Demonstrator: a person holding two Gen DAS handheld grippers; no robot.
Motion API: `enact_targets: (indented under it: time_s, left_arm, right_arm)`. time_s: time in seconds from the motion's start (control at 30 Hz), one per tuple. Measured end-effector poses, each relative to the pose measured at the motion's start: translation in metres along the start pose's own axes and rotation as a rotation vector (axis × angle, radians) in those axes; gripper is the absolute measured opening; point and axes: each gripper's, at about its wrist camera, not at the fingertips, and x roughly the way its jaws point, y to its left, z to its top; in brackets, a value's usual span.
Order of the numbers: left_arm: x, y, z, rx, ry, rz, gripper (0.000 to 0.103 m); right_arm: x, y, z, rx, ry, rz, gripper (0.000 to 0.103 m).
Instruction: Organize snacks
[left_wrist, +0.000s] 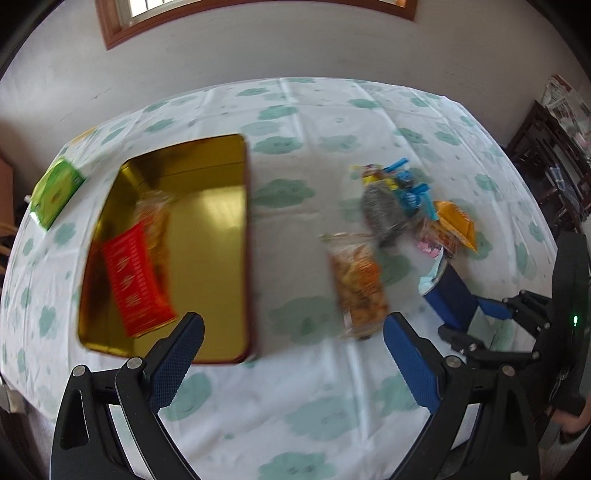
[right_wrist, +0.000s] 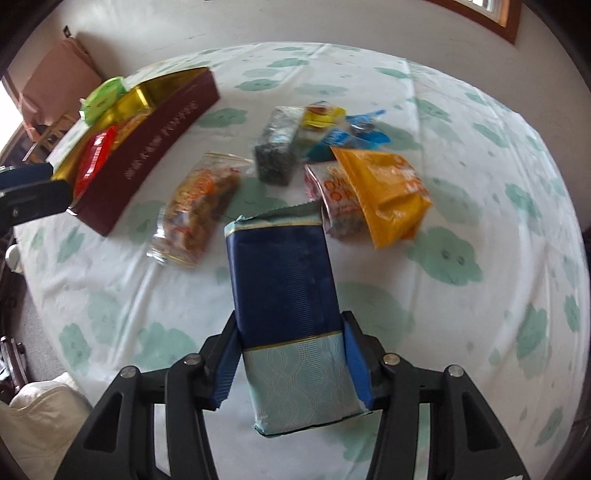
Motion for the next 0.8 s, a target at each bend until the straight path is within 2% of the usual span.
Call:
enact_targets:
  time_s: [0.13,0.27,0.67,0.73,0.8]
  left_arm:
    - [0.016,-0.021,0.007,0.002,0.035,-0.044,0.096]
    - [0.031,-0.027,0.010,-0.031,0.057,-0.052,0.096]
    - [0.064,-0.029,0.016,-0.095,0.122,-0.038,0.094]
    - [0.068,-0.030,0.016,-0.094,0.126,-0.029,0.093]
    - [0.070,-0.032,0.016,-0.096,0.131,-0.026,0.091]
  right_arm:
    - [-0.002,-0.015,-0.003,0.049,-0.009,-0.043,0.052]
    - [-0.002,-0.025,-0.003,0.082,-0.022,-0.066,0.052]
    - [0.002,-0.032,0.003,0.073,-0.074,-0.022,0.056]
    - [0.000,-0.034,0.002,0.088,-0.085,-0.021,0.050]
    - [-0.002,-0.038,-0.001,0.112,-0.086,-0.016,0.050]
